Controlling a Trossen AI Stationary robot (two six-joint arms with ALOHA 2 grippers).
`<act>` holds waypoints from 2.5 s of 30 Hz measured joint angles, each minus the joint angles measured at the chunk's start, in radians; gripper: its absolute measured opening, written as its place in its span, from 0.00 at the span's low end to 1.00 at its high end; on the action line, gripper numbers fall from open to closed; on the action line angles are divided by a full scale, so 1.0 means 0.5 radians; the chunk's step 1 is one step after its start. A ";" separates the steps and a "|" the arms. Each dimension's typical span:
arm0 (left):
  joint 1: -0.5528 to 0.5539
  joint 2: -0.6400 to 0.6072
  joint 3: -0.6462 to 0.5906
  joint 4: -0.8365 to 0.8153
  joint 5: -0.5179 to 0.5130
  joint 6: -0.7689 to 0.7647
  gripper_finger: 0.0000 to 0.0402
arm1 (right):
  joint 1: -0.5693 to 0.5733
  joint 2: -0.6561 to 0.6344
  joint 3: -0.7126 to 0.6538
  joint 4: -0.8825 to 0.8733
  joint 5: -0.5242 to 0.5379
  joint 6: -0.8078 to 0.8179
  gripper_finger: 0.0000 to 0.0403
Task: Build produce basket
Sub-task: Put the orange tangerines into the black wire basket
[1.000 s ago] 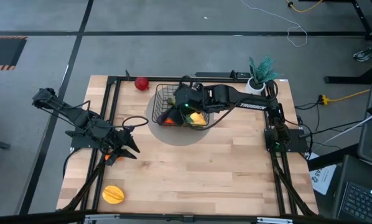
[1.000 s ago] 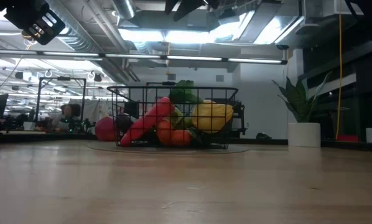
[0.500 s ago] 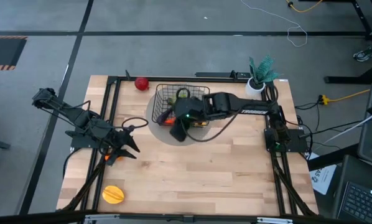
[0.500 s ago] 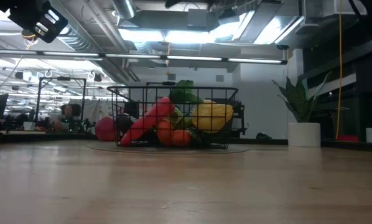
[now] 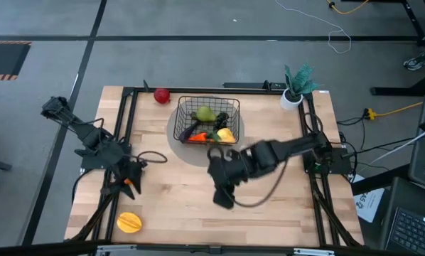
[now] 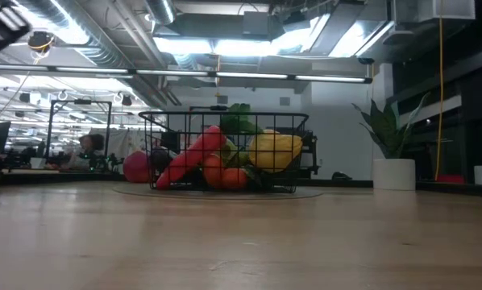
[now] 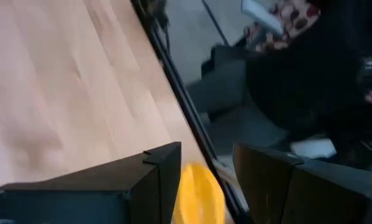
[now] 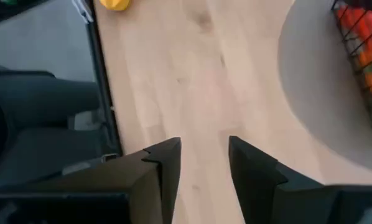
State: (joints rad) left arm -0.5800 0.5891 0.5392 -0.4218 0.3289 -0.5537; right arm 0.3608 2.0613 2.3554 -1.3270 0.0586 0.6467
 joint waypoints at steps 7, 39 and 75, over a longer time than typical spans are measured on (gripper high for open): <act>-0.310 0.083 0.000 -0.255 -0.112 -0.333 0.33 | 0.328 0.001 0.000 0.010 0.407 0.265 0.31; -0.422 0.752 0.002 -1.133 -0.955 -1.301 0.33 | 0.650 0.001 0.000 0.089 1.106 0.465 0.31; -0.327 1.079 0.375 -1.804 -0.761 -2.239 0.33 | 0.650 0.003 -0.183 0.165 1.023 0.265 0.31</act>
State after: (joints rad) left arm -0.7437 1.1286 0.7265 -1.3236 -0.0515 -1.6734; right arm 0.6857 2.0628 2.2639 -1.2445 0.5701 0.7792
